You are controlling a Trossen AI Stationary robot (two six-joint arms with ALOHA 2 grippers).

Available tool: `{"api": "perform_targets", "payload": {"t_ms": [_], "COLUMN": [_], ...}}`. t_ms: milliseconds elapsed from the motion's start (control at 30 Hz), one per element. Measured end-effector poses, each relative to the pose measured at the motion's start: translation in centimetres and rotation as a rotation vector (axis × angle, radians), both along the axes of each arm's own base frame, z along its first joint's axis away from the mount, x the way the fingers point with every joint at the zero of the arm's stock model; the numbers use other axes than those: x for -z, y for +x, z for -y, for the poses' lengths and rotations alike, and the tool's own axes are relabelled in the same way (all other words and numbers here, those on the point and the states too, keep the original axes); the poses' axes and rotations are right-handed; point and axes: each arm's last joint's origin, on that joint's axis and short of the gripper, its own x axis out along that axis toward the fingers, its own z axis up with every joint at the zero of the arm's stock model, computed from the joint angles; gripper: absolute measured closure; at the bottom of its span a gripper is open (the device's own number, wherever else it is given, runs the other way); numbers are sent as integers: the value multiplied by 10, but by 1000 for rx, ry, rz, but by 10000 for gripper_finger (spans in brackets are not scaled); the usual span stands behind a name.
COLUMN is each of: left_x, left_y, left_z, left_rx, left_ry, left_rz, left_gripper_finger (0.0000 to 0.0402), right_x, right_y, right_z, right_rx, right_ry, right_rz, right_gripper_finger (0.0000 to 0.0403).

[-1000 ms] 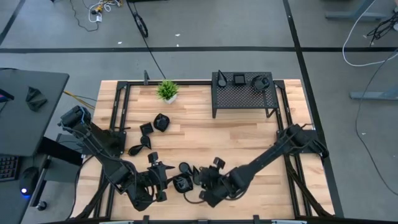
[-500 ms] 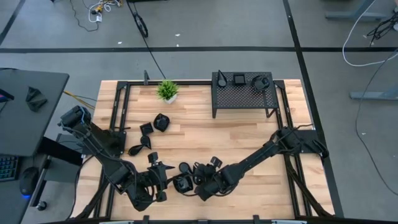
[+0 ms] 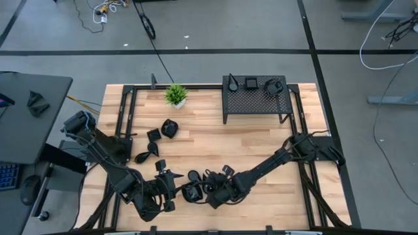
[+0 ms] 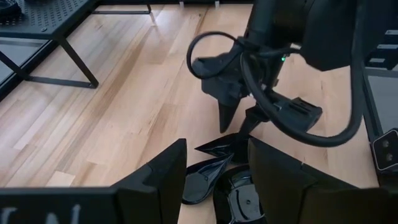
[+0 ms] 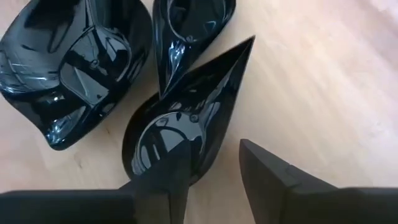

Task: Pick & Place Mini shaped plates
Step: Stack the black drop-shaped plate on top of the black drop-shaped plate on the shelf

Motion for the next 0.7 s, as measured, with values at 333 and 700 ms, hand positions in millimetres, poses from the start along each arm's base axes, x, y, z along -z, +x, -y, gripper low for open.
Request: {"api": "perform_targets", "payload": {"t_ms": [333,700], "left_x": [0,0], "left_y": [0,0], "left_z": [0,0], "left_rx": [1,1], "left_ry": [2,2], "left_rz": [0,-1], "left_gripper_finger": [225,225], "right_x": [4,4], "right_y": [0,0], "right_z": [0,0], "right_rx": [10,24], "right_ry": [23,28], "right_rz": [20,26], "right_gripper_finger": [289,396]}}
